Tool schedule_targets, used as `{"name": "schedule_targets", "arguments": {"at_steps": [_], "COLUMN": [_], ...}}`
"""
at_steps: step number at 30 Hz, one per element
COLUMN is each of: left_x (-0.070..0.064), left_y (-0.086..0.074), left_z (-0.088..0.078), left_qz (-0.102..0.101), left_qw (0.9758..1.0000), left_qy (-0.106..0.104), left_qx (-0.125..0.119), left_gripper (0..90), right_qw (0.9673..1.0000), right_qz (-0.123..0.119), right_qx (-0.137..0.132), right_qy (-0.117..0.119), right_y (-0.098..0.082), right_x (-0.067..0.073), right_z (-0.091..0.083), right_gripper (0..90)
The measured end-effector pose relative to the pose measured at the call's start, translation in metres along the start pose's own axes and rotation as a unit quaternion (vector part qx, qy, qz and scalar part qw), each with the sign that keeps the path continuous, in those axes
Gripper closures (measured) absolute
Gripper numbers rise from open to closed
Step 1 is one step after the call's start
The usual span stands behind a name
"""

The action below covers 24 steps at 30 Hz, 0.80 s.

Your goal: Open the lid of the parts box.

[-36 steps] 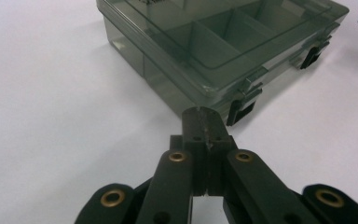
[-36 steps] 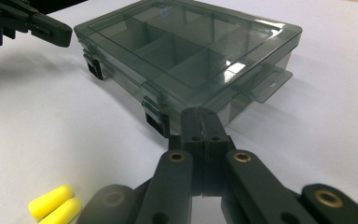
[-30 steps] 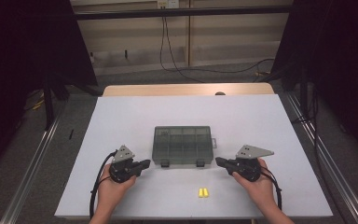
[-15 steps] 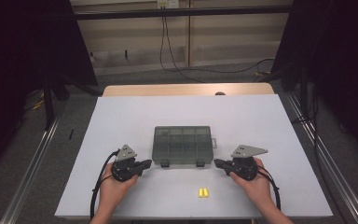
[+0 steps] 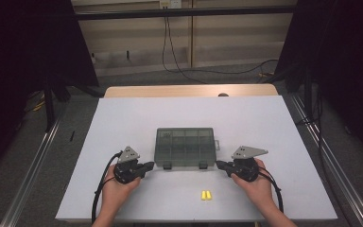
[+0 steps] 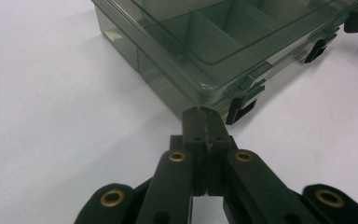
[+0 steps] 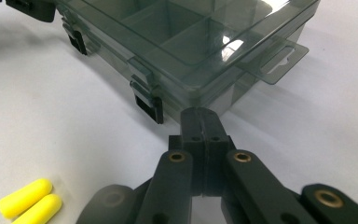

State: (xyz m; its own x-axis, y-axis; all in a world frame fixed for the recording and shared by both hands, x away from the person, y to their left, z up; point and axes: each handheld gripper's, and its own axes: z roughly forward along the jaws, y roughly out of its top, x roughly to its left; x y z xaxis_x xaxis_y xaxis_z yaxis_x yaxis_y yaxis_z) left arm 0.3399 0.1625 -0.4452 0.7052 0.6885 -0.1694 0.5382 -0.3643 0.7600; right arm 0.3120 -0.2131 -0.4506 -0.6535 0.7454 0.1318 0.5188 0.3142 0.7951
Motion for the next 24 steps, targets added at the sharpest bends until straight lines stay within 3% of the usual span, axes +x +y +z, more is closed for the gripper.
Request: {"name": "schedule_targets", "arguments": {"at_steps": [24], "left_x": [0.0003], "left_y": [0.0041], "left_z": [-0.0013], "left_qz": [-0.004], "left_qw": [0.9999], "left_qy": [0.0], "left_qx": [-0.012], "left_gripper": [90.0], "right_qw": [0.9999], "right_qz": [0.001], "right_qx": [-0.017], "right_qy": [-0.002], "right_y": [-0.0012], "right_x": [-0.0006], "right_z": [-0.0003], "right_gripper": [90.0]}}
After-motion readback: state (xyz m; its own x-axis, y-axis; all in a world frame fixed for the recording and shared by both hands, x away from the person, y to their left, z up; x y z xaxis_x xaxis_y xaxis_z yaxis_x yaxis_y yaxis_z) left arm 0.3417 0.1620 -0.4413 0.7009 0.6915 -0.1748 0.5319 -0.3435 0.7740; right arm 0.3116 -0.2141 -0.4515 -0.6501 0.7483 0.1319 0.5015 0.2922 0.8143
